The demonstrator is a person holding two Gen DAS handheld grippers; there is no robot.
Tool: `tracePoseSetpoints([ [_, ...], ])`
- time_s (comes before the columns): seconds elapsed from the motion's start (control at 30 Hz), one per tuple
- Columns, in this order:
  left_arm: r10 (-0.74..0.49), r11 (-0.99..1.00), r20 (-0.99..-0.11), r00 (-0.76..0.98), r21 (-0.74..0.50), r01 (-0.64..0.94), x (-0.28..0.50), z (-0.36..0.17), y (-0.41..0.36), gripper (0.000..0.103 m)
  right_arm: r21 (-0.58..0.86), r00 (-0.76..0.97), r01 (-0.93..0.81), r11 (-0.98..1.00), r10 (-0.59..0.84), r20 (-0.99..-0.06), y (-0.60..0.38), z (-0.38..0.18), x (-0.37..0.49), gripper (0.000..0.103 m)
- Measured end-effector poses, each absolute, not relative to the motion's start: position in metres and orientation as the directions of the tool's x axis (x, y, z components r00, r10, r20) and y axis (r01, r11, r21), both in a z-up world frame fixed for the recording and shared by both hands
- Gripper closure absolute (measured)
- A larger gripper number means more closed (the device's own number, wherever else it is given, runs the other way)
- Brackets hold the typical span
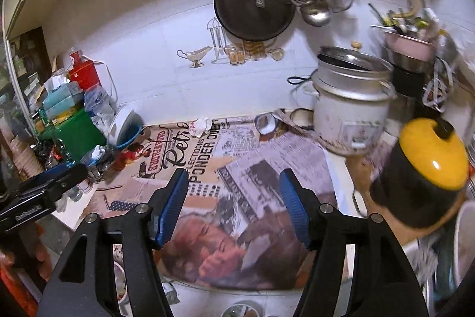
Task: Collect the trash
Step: 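Raise both open grippers back up toward the counter, then grasp the white plastic bag with the left gripper while the right gripper grasps the blue cup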
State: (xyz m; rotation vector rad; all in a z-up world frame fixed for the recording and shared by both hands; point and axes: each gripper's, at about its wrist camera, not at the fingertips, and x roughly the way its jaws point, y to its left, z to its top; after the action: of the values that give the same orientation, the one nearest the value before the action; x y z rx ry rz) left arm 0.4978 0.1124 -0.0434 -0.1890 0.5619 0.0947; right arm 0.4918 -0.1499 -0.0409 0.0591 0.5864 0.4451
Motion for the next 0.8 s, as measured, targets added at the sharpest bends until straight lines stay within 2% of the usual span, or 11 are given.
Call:
tracePoseSetpoints([
  [0.2, 0.092, 0.968, -0.553, 0.828, -0.146, -0.205, 0.559, -0.052, 0.107, 0.014, 0.143, 0.713, -0.449, 0.882, 0.45, -0.538, -0.147, -0.047, 0.549, 0.043],
  [0.43, 0.104, 0.964, -0.607, 0.788, -0.133, -0.23, 0.626, -0.071, 0.13, 0.014, 0.182, 0.663, -0.449, 0.875, 0.463, -0.589, -0.131, -0.065, 0.612, 0.043],
  [0.67, 0.048, 0.975, -0.656, 0.753, -0.132, -0.177, 0.702, -0.101, 0.187, 0.014, 0.185, 0.668, -0.347, 0.92, 0.381, -0.64, -0.094, -0.097, 0.679, 0.043],
  [0.8, 0.027, 0.976, -0.698, 0.716, -0.136, -0.169, 0.742, -0.126, 0.228, 0.014, 0.245, 0.627, -0.277, 0.929, 0.368, -0.687, -0.067, -0.126, 0.727, 0.043],
])
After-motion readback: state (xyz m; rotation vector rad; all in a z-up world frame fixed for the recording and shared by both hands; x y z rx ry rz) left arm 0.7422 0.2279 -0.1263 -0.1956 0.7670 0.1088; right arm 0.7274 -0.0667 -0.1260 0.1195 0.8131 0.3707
